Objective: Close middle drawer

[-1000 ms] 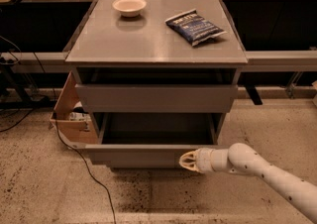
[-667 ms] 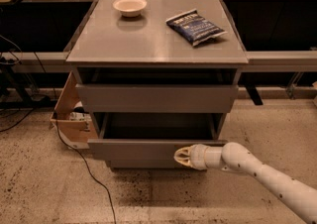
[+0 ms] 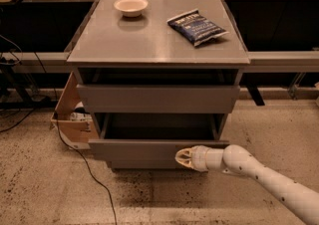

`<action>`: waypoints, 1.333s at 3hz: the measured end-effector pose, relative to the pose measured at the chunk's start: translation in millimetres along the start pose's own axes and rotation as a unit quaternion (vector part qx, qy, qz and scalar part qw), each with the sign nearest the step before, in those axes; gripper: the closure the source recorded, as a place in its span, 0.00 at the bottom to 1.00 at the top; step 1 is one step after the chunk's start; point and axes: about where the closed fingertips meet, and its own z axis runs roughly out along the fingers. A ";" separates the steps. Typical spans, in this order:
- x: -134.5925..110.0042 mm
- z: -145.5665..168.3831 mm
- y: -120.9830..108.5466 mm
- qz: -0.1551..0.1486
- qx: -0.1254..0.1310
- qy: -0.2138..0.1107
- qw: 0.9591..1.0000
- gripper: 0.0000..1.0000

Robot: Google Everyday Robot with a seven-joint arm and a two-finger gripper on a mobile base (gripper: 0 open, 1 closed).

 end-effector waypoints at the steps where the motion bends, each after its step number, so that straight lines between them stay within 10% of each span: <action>1: 3.1 13.3 -9.3 0.015 0.047 -0.009 0.999 1.00; 4: 1.8 59.0 -58.2 -0.005 0.111 -0.049 0.993 1.00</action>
Offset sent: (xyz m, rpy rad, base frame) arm 0.0484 0.0139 -0.0056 0.1601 -0.1308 -0.1423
